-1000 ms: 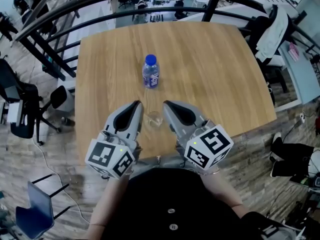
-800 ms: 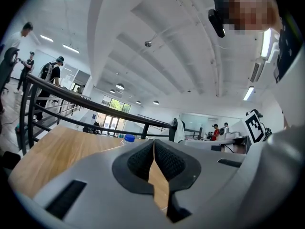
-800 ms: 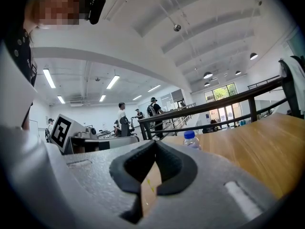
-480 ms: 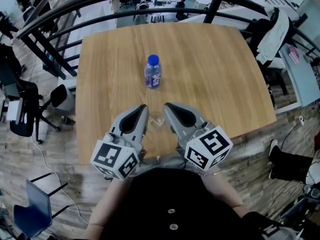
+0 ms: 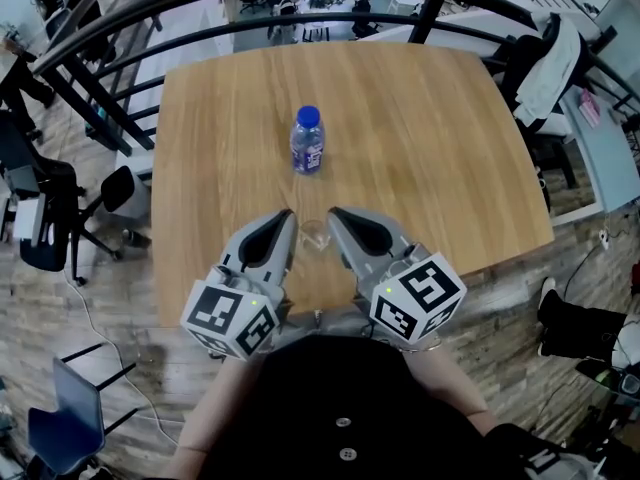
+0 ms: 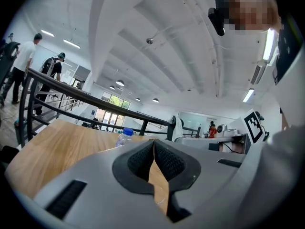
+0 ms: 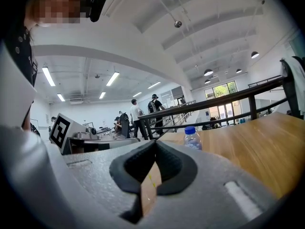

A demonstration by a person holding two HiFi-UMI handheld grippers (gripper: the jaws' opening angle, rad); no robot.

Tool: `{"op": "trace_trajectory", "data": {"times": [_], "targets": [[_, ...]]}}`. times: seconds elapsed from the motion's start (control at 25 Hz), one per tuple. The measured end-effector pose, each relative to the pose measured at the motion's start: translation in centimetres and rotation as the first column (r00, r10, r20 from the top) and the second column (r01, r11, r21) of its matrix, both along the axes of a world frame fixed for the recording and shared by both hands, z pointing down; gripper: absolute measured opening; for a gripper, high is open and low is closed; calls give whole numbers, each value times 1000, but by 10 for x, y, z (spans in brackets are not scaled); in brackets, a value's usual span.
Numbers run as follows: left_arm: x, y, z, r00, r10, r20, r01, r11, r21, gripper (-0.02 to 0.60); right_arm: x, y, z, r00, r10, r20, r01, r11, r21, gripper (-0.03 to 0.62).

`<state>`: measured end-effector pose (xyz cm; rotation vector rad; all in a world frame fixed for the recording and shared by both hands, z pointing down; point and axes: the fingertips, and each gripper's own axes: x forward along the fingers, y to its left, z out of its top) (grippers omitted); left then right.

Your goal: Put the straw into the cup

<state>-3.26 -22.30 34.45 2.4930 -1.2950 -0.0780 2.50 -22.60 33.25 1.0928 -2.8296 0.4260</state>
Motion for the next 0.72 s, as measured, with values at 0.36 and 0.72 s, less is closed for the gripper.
{"op": "trace_trajectory", "data": {"times": [0.36,0.72], "targets": [[0,0,-1,1000,-11,-12,11,1000,-1,20,-1,2,-1,1000,-14,-10,14,1000,7,-3],[-3,1,-2,1000,-18,-23,18,1000,0,20,-5,5,0,999,-29,-17,29,1000,5,-3]]}}
